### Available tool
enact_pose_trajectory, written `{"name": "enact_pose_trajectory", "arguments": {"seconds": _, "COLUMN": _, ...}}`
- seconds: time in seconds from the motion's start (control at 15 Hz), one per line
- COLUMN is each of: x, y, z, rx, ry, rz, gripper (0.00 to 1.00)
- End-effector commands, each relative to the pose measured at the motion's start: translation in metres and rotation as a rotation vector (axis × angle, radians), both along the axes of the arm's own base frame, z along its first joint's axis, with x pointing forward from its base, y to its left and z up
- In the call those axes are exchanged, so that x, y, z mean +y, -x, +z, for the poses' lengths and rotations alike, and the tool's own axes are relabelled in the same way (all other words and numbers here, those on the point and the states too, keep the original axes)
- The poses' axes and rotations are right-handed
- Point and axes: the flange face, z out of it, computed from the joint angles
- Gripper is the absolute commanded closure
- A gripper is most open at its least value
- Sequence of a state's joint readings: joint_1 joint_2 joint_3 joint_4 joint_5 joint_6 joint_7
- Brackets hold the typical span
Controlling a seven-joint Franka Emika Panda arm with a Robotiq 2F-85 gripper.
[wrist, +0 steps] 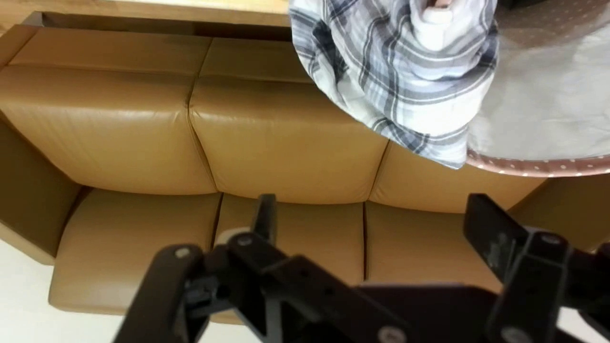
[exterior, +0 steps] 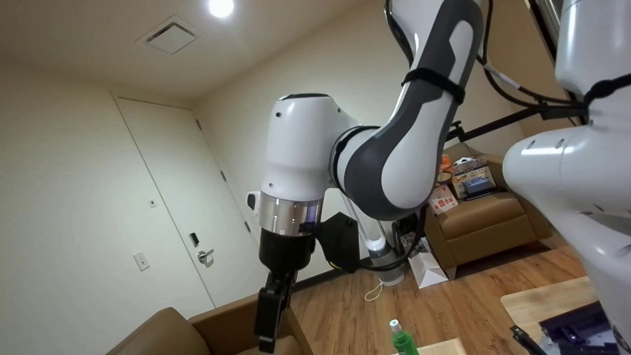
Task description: Move the clothes from the table and put them in the laundry bag
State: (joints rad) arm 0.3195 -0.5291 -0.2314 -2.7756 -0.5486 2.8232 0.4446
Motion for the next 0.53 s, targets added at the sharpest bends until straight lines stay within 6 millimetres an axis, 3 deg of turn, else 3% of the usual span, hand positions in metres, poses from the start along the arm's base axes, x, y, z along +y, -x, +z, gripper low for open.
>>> {"name": "enact_pose_trajectory", "arguments": {"seconds": 0.0, "x": -0.011, "y": -0.004, "z": -0.021, "rx": 0.055, "ry": 0.008, "rz": -0.035, "gripper": 0.00}}
{"name": "enact_pose_trajectory", "arguments": {"seconds": 0.27, "x": -0.024, "y": -0.010, "z": -0.070, "rx": 0.149, "ry": 0.038, "rz": -0.044, "gripper": 0.00}}
{"name": "enact_pose_trajectory", "arguments": {"seconds": 0.47, "x": -0.032, "y": -0.010, "z": -0.124, "rx": 0.253, "ry": 0.058, "rz": -0.066, "gripper": 0.00}}
